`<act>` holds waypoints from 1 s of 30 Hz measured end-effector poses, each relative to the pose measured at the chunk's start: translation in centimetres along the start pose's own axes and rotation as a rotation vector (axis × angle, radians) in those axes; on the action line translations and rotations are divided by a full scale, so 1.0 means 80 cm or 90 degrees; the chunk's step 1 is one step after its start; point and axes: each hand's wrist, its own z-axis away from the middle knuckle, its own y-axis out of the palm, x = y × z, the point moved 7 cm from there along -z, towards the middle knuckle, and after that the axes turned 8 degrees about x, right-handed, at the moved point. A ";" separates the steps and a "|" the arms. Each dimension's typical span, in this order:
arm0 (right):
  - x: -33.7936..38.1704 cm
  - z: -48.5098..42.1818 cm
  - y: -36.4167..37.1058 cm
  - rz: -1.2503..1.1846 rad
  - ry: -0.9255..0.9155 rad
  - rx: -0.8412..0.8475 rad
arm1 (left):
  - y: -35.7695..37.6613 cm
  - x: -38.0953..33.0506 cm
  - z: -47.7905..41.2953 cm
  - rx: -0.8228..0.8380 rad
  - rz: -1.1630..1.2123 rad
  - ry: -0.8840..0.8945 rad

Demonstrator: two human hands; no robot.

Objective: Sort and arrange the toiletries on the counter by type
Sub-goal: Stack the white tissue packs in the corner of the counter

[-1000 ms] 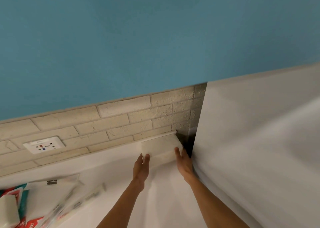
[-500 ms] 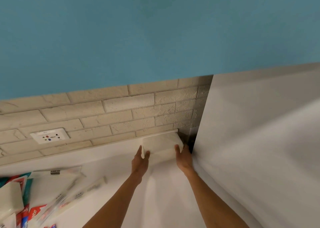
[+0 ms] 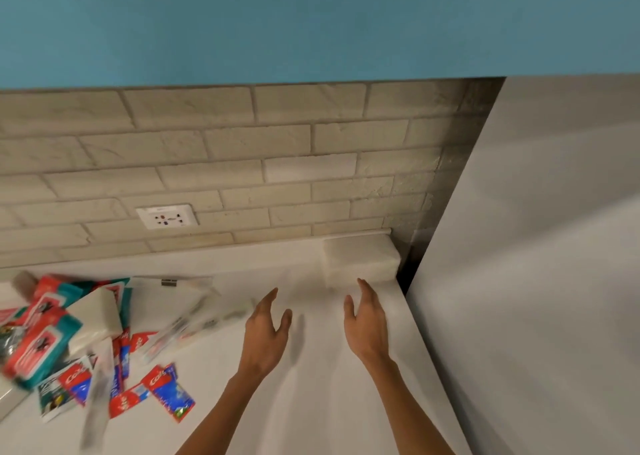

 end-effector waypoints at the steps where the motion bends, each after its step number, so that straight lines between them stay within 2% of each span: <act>1: 0.007 0.011 0.010 -0.001 -0.001 0.013 | -0.009 0.008 0.013 -0.007 0.000 -0.003; 12: 0.104 0.123 0.132 0.006 -0.041 0.059 | -0.135 0.117 0.108 -0.033 0.004 -0.051; 19: 0.193 0.189 0.252 0.023 -0.034 0.094 | -0.254 0.211 0.149 -0.017 -0.028 -0.065; 26: 0.270 0.224 0.359 0.004 -0.027 0.145 | -0.356 0.292 0.146 0.005 -0.111 -0.136; 30: 0.280 0.225 0.402 0.077 -0.027 0.170 | -0.391 0.313 0.114 0.019 -0.185 -0.124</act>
